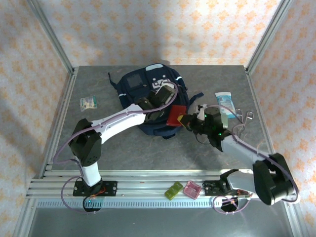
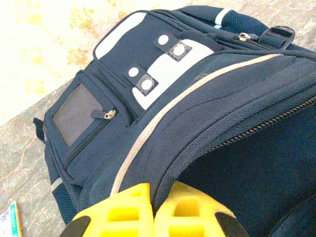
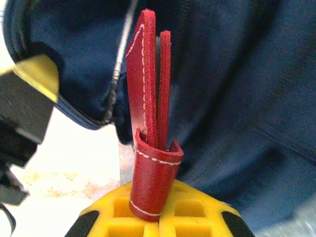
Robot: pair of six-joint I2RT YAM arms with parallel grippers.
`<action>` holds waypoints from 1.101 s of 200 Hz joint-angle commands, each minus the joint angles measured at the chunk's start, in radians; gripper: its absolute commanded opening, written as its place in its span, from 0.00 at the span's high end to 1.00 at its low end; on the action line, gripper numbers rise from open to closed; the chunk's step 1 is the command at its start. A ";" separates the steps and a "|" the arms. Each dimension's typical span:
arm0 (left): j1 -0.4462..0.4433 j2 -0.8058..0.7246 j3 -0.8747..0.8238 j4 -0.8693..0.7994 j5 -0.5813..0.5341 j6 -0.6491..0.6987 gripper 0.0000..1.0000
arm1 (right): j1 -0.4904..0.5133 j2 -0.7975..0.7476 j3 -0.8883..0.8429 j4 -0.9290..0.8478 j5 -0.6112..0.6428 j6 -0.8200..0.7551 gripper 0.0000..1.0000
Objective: Pack the student bag
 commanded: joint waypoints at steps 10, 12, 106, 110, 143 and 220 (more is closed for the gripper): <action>-0.005 -0.042 0.089 -0.013 -0.020 -0.045 1.00 | 0.028 0.118 0.112 0.191 -0.004 0.055 1.00; -0.004 -0.041 0.090 -0.013 -0.018 -0.046 1.00 | 0.030 0.127 0.120 0.192 -0.003 0.055 1.00; 0.005 0.017 0.209 -0.087 0.102 -0.143 1.00 | 0.173 0.484 0.272 0.560 0.231 0.275 1.00; 0.004 0.018 0.211 -0.087 0.106 -0.146 1.00 | 0.181 0.503 0.287 0.571 0.235 0.286 1.00; 0.008 0.020 0.205 -0.080 0.134 -0.170 1.00 | 0.225 0.646 0.434 0.544 0.187 0.314 0.83; 0.062 -0.010 0.106 -0.054 0.099 -0.191 1.00 | 0.229 0.376 0.358 -0.086 0.277 0.041 0.52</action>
